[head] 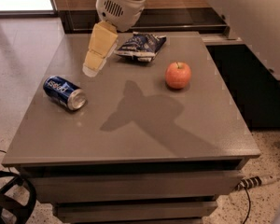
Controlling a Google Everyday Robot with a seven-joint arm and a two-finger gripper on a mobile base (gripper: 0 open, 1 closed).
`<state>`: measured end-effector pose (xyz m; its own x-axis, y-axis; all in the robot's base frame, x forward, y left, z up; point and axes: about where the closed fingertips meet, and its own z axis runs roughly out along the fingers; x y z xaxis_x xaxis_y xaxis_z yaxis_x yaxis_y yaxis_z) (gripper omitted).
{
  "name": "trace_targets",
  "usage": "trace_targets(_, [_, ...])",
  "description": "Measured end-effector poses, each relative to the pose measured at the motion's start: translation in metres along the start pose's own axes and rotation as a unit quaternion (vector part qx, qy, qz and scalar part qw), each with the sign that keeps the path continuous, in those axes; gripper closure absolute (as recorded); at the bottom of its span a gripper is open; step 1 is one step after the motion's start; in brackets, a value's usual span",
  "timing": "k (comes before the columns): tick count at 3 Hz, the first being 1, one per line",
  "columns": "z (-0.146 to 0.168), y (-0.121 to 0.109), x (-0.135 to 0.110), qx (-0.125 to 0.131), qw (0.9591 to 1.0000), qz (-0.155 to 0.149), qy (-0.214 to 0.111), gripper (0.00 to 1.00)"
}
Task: Pick pepsi can
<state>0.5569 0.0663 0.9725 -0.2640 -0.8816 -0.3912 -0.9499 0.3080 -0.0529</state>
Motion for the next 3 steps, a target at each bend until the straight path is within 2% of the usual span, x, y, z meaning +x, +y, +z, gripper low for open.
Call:
trace_targets(1, [0.037, -0.011, -0.037, -0.021, 0.9993, -0.011, 0.029, 0.0])
trace_targets(2, [0.063, -0.009, -0.056, -0.015, 0.9979, -0.01, 0.062, 0.0])
trace_targets(3, [0.082, 0.003, -0.068, 0.001, 0.9962, -0.002, 0.087, 0.0])
